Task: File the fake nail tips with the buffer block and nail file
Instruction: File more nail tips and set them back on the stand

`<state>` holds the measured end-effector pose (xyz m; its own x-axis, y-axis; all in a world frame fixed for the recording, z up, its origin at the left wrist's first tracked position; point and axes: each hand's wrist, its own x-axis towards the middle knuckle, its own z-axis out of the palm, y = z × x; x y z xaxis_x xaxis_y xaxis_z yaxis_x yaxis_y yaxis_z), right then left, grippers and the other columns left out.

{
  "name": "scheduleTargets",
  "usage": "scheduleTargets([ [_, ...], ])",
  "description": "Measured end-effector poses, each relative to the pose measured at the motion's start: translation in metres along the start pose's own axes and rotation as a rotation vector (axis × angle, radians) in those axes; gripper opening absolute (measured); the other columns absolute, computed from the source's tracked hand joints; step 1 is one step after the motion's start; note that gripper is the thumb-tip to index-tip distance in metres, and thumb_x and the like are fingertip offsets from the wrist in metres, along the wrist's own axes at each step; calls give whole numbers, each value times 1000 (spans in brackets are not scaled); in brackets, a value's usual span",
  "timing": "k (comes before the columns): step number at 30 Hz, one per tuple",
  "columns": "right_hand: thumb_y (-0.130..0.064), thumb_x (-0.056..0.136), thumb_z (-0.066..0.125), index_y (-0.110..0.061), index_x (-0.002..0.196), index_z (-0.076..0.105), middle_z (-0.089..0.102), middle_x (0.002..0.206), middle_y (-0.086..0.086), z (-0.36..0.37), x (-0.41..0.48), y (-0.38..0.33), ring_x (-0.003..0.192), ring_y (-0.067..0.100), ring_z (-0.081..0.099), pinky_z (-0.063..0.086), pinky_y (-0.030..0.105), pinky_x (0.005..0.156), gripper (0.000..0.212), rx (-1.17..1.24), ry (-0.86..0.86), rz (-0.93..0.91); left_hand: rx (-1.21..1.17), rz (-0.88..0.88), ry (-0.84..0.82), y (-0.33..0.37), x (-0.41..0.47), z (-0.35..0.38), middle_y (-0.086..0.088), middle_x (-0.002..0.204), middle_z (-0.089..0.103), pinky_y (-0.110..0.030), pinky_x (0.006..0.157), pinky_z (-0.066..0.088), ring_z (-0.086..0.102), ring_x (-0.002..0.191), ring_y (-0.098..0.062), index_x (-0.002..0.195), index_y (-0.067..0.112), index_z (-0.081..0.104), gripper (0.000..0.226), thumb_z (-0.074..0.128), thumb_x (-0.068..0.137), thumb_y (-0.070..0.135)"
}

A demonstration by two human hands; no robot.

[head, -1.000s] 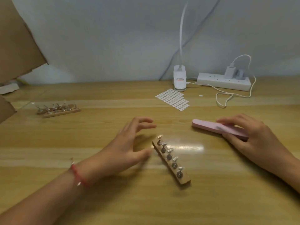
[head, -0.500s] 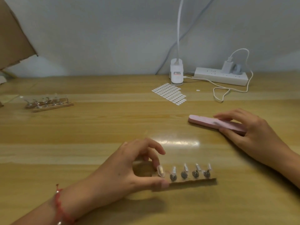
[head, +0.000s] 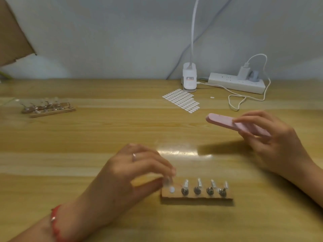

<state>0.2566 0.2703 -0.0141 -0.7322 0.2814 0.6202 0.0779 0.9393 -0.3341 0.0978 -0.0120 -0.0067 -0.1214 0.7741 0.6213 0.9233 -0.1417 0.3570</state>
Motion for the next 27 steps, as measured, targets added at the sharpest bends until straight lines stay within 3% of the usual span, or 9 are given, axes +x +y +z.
scheduleTargets([
  [3,-1,85,63,-17,118,63,61,113,15,-2,1,-16,104,17,56,43,9,92,37,70,74,-76,-304,-263,147,7,11,-3,14,90,73,-20,80,50,68,90,-6,86,26,75,12,70,77,32],
  [7,5,91,61,-34,124,60,52,126,10,1,-1,-39,117,13,51,42,18,107,51,105,89,-243,-462,-403,154,8,36,11,11,88,72,-28,79,48,65,90,-8,84,30,77,16,73,71,39],
  [10,3,90,55,-36,132,49,52,132,6,3,-8,-55,123,20,51,44,24,107,57,107,78,-327,-484,-371,258,9,39,24,11,88,73,-17,76,48,66,87,-6,86,27,75,15,72,73,32],
  [13,11,86,57,-30,128,53,57,123,8,3,-7,-57,121,22,48,42,28,105,59,48,64,-381,-430,-300,280,5,33,30,13,91,72,-10,79,45,67,89,-3,90,25,74,13,72,77,27],
  [17,12,88,55,-32,129,53,56,125,10,11,-11,-66,125,15,50,46,31,105,61,79,-4,-362,-389,-279,280,0,32,32,10,87,68,-11,73,45,64,83,-7,88,23,74,14,77,75,29],
  [19,4,95,50,-32,131,53,56,124,9,13,-13,-67,126,10,50,38,33,114,52,91,-21,-379,-402,-257,254,-1,32,35,10,85,65,-14,70,45,62,80,-11,87,28,73,11,76,76,28],
  [22,26,81,59,-29,128,55,56,121,7,14,-10,-65,121,10,51,40,25,111,73,56,30,-279,-382,-263,285,-3,31,37,12,84,64,-22,69,46,60,75,-14,82,35,74,10,78,75,29],
  [25,0,100,50,-33,127,59,54,126,3,17,-15,-73,127,13,52,40,32,112,44,135,-35,-350,-368,-267,276,-5,30,37,14,88,65,-32,70,48,62,82,-16,92,36,74,18,72,75,36],
  [27,-10,101,48,-36,127,59,52,128,0,13,-15,-73,130,9,48,40,33,112,38,122,-37,-354,-326,-254,272,-5,31,39,16,90,65,-31,71,47,61,86,-15,93,36,75,20,70,74,38],
])
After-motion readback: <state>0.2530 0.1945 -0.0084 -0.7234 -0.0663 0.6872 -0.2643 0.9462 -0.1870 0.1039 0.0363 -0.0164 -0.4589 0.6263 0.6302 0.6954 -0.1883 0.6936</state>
